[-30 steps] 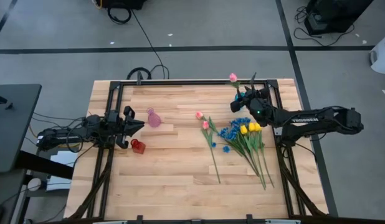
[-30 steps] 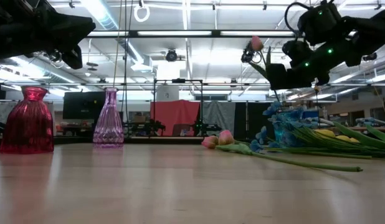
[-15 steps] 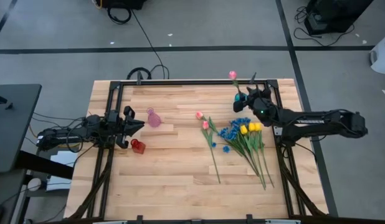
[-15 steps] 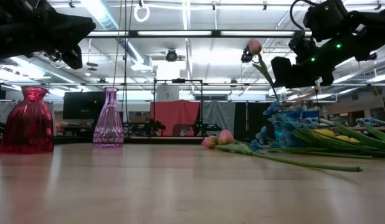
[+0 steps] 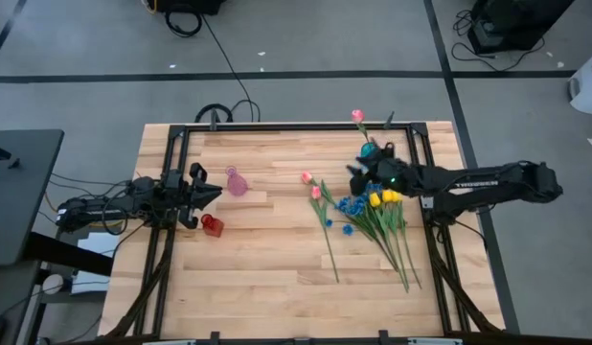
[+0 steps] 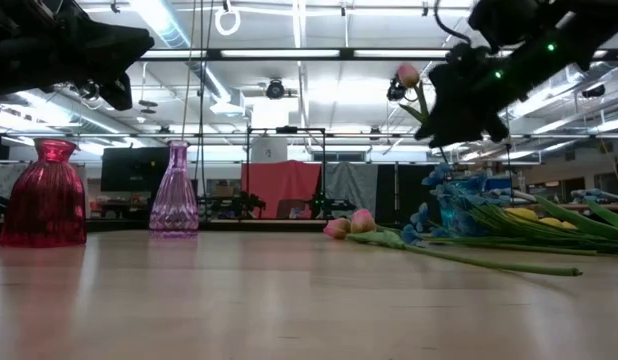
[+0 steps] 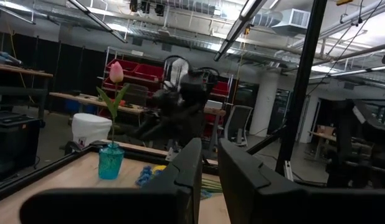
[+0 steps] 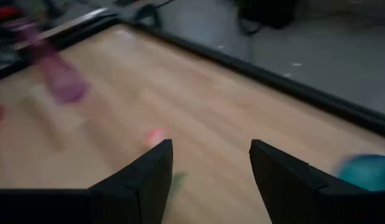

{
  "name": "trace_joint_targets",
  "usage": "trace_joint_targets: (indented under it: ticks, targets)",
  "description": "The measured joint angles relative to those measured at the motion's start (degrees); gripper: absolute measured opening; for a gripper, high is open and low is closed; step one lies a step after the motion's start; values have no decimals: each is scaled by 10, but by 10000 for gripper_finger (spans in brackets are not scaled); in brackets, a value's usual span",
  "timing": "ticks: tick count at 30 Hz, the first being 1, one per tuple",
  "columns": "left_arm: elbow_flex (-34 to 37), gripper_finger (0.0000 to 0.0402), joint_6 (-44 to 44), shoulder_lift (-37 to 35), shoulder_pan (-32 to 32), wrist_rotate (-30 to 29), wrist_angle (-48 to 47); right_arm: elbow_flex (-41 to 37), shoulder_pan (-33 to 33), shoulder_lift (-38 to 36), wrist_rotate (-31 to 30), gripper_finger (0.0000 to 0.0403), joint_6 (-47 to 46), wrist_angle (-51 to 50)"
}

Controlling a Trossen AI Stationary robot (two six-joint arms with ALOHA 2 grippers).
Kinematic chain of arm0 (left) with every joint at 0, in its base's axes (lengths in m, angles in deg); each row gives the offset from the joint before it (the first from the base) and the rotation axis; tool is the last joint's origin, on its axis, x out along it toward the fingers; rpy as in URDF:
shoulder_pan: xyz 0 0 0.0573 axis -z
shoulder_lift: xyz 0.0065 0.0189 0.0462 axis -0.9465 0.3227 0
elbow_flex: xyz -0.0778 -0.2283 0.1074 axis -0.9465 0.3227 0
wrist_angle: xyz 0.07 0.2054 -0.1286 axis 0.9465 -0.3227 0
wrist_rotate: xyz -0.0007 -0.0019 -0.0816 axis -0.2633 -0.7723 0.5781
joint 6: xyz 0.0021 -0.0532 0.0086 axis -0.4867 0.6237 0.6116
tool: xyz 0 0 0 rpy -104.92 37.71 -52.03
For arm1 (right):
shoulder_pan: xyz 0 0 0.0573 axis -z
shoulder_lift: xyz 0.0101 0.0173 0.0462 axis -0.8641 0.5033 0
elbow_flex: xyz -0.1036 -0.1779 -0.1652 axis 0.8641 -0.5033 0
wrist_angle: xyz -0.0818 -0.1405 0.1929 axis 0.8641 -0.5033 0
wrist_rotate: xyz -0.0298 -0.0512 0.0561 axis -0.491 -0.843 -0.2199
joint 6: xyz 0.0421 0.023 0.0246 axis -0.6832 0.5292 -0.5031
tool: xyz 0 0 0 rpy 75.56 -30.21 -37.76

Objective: Sort flowers into vase by color
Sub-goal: Put the top pink flower into the blue vase

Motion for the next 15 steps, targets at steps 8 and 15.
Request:
trace_joint_targets:
  ticks: [8,15]
  targets:
    - [0,56,1,0,0,-1,0,119,-116,139,-3,218,-68,-87]
    - [0,56,-1,0,0,-9,11,290,-122,294,73,200,-98,-284]
